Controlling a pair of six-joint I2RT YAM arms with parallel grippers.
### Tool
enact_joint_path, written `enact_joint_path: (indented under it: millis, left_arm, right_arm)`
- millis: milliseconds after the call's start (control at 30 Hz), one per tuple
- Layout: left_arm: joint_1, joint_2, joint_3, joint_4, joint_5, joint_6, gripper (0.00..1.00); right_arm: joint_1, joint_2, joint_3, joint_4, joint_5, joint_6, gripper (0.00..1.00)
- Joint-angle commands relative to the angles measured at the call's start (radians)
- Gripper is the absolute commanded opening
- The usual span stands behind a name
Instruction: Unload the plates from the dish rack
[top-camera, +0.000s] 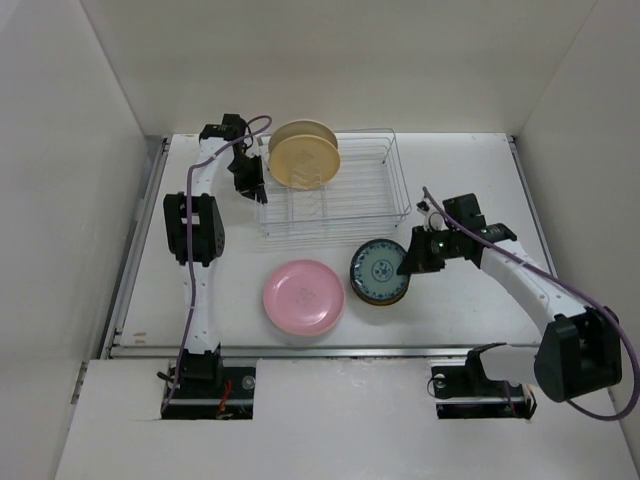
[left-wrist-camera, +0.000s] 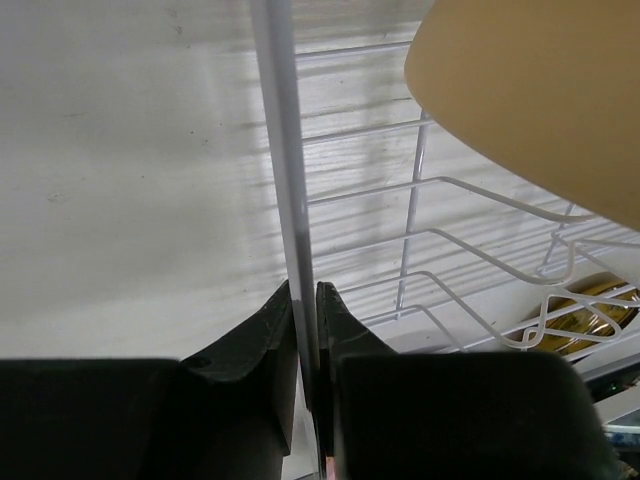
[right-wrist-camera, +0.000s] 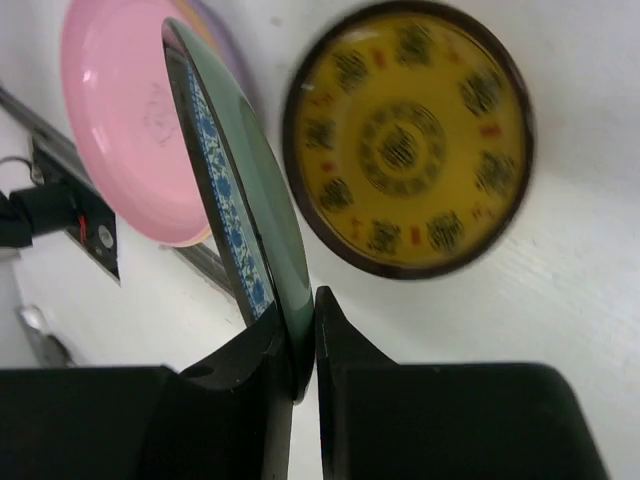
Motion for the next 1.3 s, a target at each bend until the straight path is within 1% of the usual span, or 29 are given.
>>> enact_joint_path:
  millis: [0,33,133,167,200,233,267,300,333,367,467,500,633,700,833,900,933,967,1033,1100,1167,1200,1233,1267]
  left_arm:
    - [-0.005,-0.008,0.038,-0.048,0.073,-0.001,0.08]
    - [-0.005,-0.018,0.038,-0.048,0.064,0.014,0.1]
    - [-0.014,-0.028,0.038,-0.048,0.018,0.034,0.16]
    - [-0.024,-0.038,0.038,-0.048,0.008,0.034,0.18]
    - [-0.024,-0.05,0.038,-0.039,0.008,0.046,0.21]
    - [-0.034,-0.051,0.038,-0.038,-0.018,0.057,0.28]
    - [-0.034,-0.064,0.038,-0.038,-0.035,0.075,0.31]
    - [-0.044,-0.078,0.038,-0.038,-0.052,0.088,0.33]
    - [-0.044,-0.078,0.038,-0.029,-0.071,0.097,0.35]
    - [-0.054,-0.093,0.038,-0.02,-0.104,0.117,0.39]
    - [-0.054,-0.118,0.038,-0.009,-0.166,0.14,0.44]
    - [-0.054,-0.133,0.038,0.004,-0.178,0.14,0.45]
    - [-0.063,-0.169,0.074,0.024,-0.213,0.193,0.46]
    - [-0.064,-0.182,0.074,0.06,-0.244,0.241,0.46]
    - [-0.097,-0.202,0.074,0.139,-0.264,0.35,0.46]
    - [-0.108,-0.202,0.062,0.182,-0.264,0.408,0.46]
    - [-0.12,-0.202,0.062,0.193,-0.255,0.408,0.47]
    - [-0.12,-0.202,0.062,0.204,-0.255,0.452,0.49]
    - [-0.146,-0.202,0.062,0.248,-0.255,0.488,0.53]
    - [-0.157,-0.202,0.053,0.293,-0.272,0.523,0.6]
    - [-0.169,-0.202,0.041,0.374,-0.313,0.543,0.66]
    - [-0.182,-0.192,0.041,0.395,-0.334,0.555,0.7]
    - [-0.195,-0.177,0.041,0.438,-0.36,0.566,0.71]
    - [-0.195,-0.167,0.041,0.455,-0.403,0.566,0.72]
  right_arm:
    - [-0.058,-0.001,-0.04,-0.006,-0.049,0.097,0.0]
    - [-0.092,0.016,-0.074,-0.006,-0.014,0.097,0.0]
    - [-0.129,0.099,-0.116,0.04,-0.014,0.112,0.02]
    - [-0.129,0.123,-0.116,0.071,-0.024,0.112,0.04]
    - [-0.129,0.17,-0.116,0.084,-0.024,0.112,0.08]
    - [-0.129,0.188,-0.116,0.095,-0.024,0.121,0.16]
    - [-0.129,0.198,-0.116,0.121,0.0,0.131,0.21]
    - [-0.129,0.199,-0.116,0.132,0.015,0.14,0.27]
    - [-0.129,0.199,-0.116,0.132,0.032,0.16,0.39]
    - [-0.129,0.199,-0.116,0.141,0.07,0.16,0.45]
    - [-0.129,0.186,-0.088,0.106,0.133,0.169,0.62]
    - [-0.129,0.186,-0.073,0.077,0.178,0.169,0.64]
    - [-0.129,0.176,-0.047,0.037,0.256,0.169,0.65]
    - [-0.129,0.186,-0.019,0.022,0.281,0.169,0.65]
    - [-0.12,0.163,0.068,-0.003,0.345,0.169,0.65]
    - [-0.12,0.139,0.187,-0.052,0.411,0.158,0.65]
    - [-0.12,0.139,0.188,-0.052,0.411,0.158,0.65]
    - [-0.12,0.139,0.255,-0.063,0.455,0.145,0.65]
    - [-0.12,0.139,0.321,-0.076,0.508,0.135,0.69]
    - [-0.12,0.16,0.411,-0.055,0.57,0.135,0.73]
    - [-0.12,0.24,0.476,-0.034,0.607,0.135,0.74]
    - [-0.12,0.278,0.548,-0.015,0.62,0.135,0.74]
    - [-0.12,0.365,0.585,-0.015,0.631,0.135,0.74]
    - [-0.12,0.41,0.623,-0.006,0.631,0.135,0.74]
